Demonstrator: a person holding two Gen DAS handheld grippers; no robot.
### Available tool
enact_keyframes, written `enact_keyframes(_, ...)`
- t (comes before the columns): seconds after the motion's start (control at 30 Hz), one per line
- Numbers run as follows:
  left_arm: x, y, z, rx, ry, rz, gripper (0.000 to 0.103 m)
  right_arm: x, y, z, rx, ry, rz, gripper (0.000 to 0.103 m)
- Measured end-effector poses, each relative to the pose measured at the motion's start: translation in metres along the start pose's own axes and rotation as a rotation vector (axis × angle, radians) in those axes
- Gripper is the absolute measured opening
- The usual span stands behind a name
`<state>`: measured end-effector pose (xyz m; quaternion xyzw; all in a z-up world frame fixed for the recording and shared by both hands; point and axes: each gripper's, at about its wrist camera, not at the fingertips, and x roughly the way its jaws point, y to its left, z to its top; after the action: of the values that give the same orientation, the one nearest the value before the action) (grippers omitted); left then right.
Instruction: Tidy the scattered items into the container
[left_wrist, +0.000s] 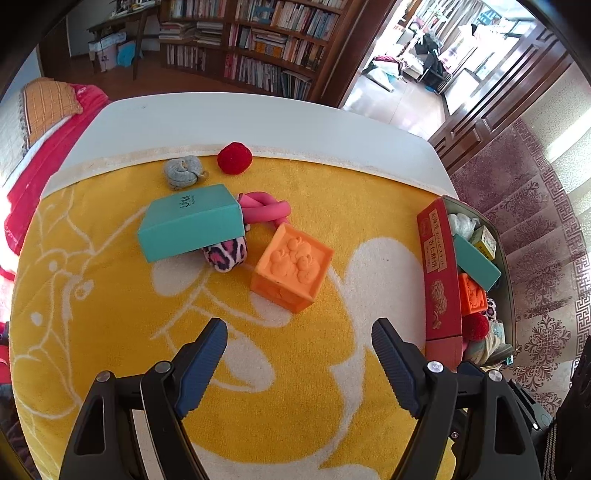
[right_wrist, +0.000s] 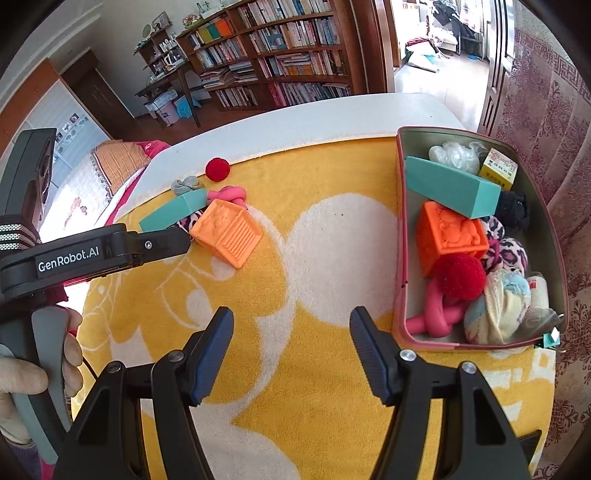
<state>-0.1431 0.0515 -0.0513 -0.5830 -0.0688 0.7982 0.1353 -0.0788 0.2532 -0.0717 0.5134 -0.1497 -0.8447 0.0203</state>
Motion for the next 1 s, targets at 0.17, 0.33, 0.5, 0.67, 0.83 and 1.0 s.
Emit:
enact_keyframes(0.17, 0.003, 0.026, 0.005, -0.033, 0.008, 0.009, 0.082, 0.009, 0.011, -0.001, 0.017, 0.011, -0.001, 0.069)
enact_keyframes(0.33, 0.008, 0.052, 0.016, -0.082, 0.011, 0.003, 0.082, 0.014, 0.018, -0.004, 0.033, 0.016, -0.012, 0.069)
enact_keyframes(0.5, 0.016, 0.068, 0.036, -0.126, 0.003, -0.006, 0.082, 0.014, 0.016, -0.009, 0.065, 0.017, -0.039, 0.069)
enact_keyframes(0.67, 0.031, 0.081, 0.059, -0.174, 0.013, 0.012, 0.091, 0.014, 0.009, -0.011, 0.106, 0.018, -0.064, 0.069)
enact_keyframes(0.83, 0.052, 0.081, 0.072, -0.164, 0.028, 0.062, 0.091, 0.016, 0.006, -0.011, 0.124, 0.015, -0.082, 0.069)
enact_keyframes(1.0, 0.065, 0.076, 0.076, -0.155, 0.015, 0.072, 0.096, 0.018, 0.008, -0.007, 0.119, 0.011, -0.099, 0.070)
